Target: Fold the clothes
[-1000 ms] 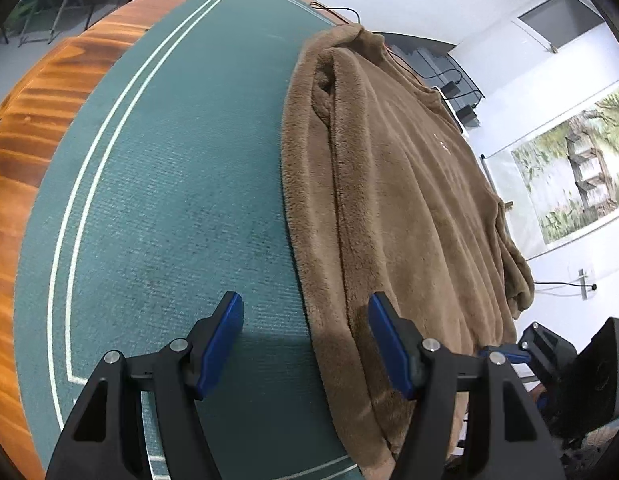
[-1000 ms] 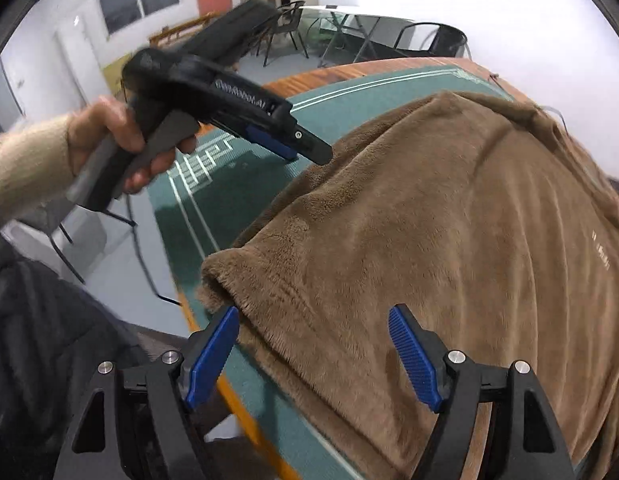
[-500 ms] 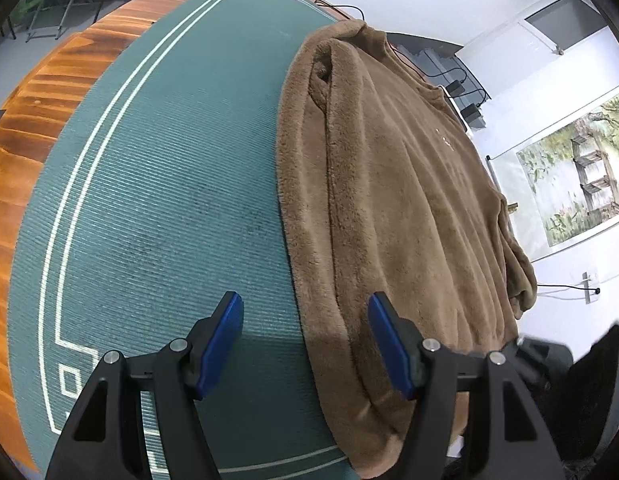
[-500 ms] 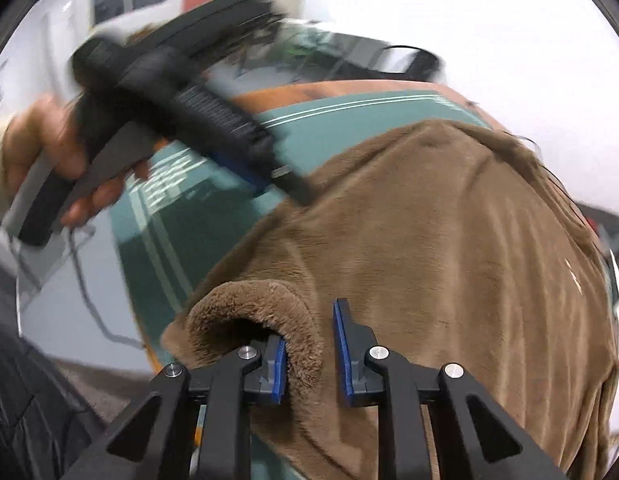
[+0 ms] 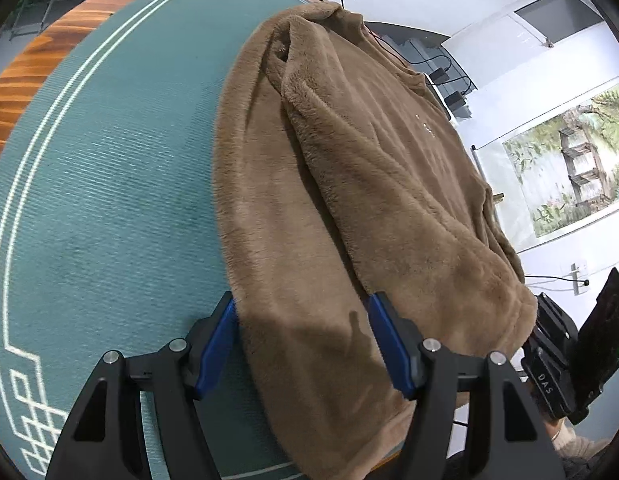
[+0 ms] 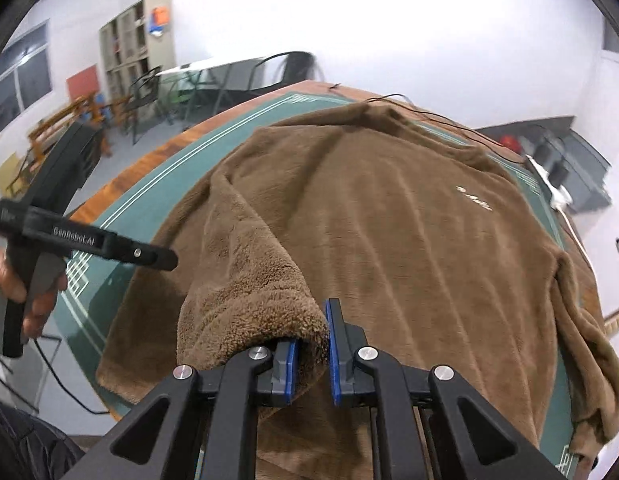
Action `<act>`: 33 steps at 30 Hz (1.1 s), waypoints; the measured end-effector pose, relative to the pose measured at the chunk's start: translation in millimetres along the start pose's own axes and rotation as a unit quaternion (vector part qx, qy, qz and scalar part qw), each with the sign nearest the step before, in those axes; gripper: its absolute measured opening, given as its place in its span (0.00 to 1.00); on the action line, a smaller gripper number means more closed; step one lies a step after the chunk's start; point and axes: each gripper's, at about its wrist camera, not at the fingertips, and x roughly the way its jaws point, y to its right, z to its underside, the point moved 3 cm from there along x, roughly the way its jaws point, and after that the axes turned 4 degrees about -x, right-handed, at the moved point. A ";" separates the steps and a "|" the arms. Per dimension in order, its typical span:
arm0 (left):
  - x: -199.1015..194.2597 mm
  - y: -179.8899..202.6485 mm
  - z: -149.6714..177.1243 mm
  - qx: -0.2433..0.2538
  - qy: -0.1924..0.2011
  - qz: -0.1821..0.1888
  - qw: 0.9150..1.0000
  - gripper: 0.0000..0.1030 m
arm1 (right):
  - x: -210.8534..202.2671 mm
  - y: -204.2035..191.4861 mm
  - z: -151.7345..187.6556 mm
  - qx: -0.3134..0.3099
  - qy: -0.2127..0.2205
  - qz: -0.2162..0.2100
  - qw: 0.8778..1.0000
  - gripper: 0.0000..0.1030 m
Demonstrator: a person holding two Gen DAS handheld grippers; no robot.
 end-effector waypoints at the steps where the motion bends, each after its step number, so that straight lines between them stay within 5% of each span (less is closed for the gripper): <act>1: 2.4 2.3 -1.5 -0.004 0.002 0.001 1.000 0.68 | -2.6 4.8 0.9 0.007 0.002 0.002 1.000 0.13; 3: 6.1 6.6 -3.1 -0.006 0.004 0.000 1.000 0.62 | -5.9 10.1 2.9 0.016 0.002 0.005 1.000 0.13; 5: 10.4 9.1 -4.5 -0.008 -0.001 -0.009 1.000 0.28 | -7.1 13.9 3.6 0.020 0.003 0.007 1.000 0.13; 7: 7.9 5.4 -8.0 -0.016 0.004 -0.029 0.999 0.15 | -12.0 14.3 5.7 0.023 0.004 0.003 1.000 0.13; 15: -83.0 -26.4 -57.1 -0.045 0.123 -0.068 0.989 0.14 | -25.0 -1.5 -3.3 0.006 0.027 -0.026 0.999 0.13; 19: -104.7 -29.5 -71.8 -0.034 0.116 -0.043 0.992 0.14 | -21.7 -4.3 -4.0 0.000 0.021 -0.019 1.000 0.13; 21: -95.8 -26.0 -68.4 -0.021 0.093 -0.031 0.995 0.19 | -17.4 0.6 -2.9 0.009 0.016 -0.012 1.000 0.13; 24: -69.8 -22.3 -52.8 -0.015 0.057 -0.017 0.998 0.72 | -13.2 11.5 -1.2 0.030 0.010 -0.001 0.999 0.13; 25: -62.4 -22.6 -47.8 -0.020 0.050 -0.013 0.998 0.77 | -11.6 14.4 -0.4 0.034 0.006 0.005 0.999 0.13; 33: -13.3 -24.1 -21.2 -0.043 -0.007 -0.019 0.999 0.76 | -6.1 26.0 5.1 0.048 -0.010 0.019 0.999 0.13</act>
